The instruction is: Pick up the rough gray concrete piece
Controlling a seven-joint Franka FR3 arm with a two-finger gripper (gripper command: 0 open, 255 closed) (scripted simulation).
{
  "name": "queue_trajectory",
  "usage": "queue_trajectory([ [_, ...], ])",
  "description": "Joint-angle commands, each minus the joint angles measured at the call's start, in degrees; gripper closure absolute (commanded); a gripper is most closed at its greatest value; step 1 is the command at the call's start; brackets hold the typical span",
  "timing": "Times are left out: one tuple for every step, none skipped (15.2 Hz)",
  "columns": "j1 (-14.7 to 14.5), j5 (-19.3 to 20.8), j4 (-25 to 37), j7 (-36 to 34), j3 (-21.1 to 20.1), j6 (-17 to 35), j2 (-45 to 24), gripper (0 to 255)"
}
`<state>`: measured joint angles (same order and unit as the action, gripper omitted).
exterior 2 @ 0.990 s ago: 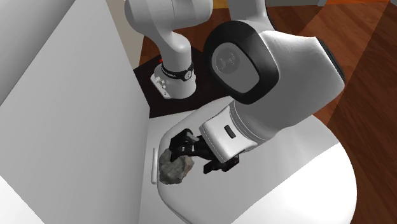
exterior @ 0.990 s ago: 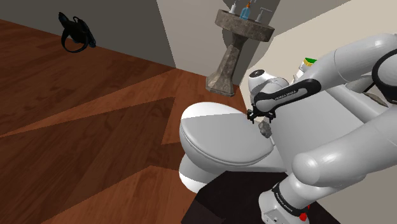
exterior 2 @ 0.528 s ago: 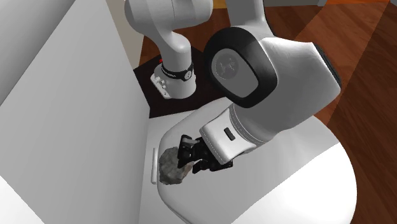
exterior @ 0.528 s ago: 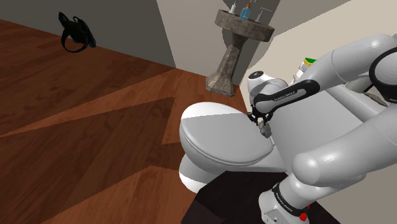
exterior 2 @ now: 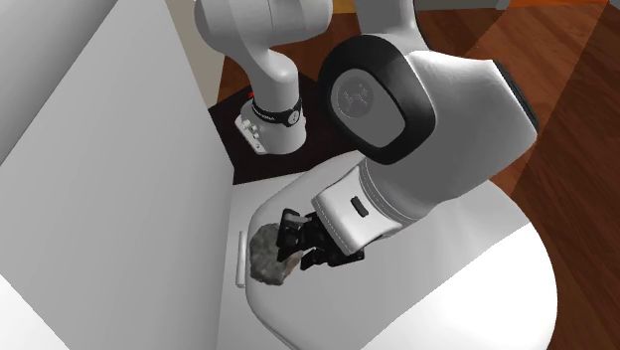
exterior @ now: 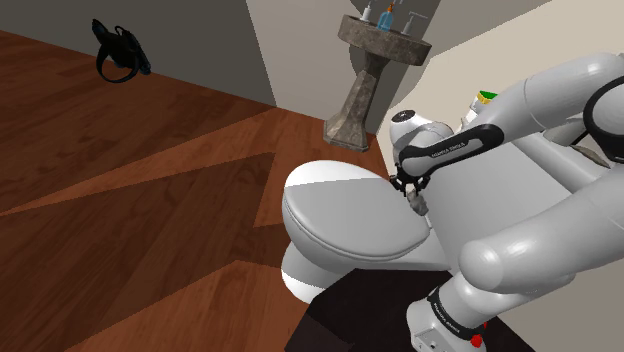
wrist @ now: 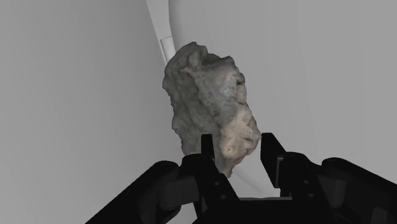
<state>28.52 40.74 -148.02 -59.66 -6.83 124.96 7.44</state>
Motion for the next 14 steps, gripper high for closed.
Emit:
queue_trajectory([
  [-0.2,-0.9,0.2,1.2,0.0,-1.1,1.3,255],
  [-0.3,-1.4,0.3,1.8,0.0,-1.8,2.0,255],
  [-0.4,-1.8,0.5,2.5,0.0,-2.4,2.7,255],
  [-0.4,-2.3,0.6,3.1,0.0,-3.0,3.3,255],
  [-0.5,-2.7,0.8,3.7,0.0,-3.7,3.9,255],
  [-0.6,-3.1,1.0,4.2,0.0,-4.3,4.6,255],
  [-0.7,-3.5,1.3,4.8,0.0,-5.0,5.2,255],
  [-0.8,-3.9,1.5,5.4,0.0,-5.6,5.7,255],
  [-0.9,-4.2,1.8,5.9,0.0,-6.3,6.3,255],
  [-1.0,-4.6,2.0,6.5,0.0,-7.0,6.9,255],
  [-1.1,-4.9,2.3,7.0,0.0,-7.6,7.4,255],
  [-1.2,-5.2,2.6,7.6,0.0,-8.3,7.9,255],
  [-1.2,-5.5,2.9,8.1,0.0,-9.0,8.4,255],
  [-1.2,-5.6,3.0,8.2,0.0,-9.1,8.5,255],
])
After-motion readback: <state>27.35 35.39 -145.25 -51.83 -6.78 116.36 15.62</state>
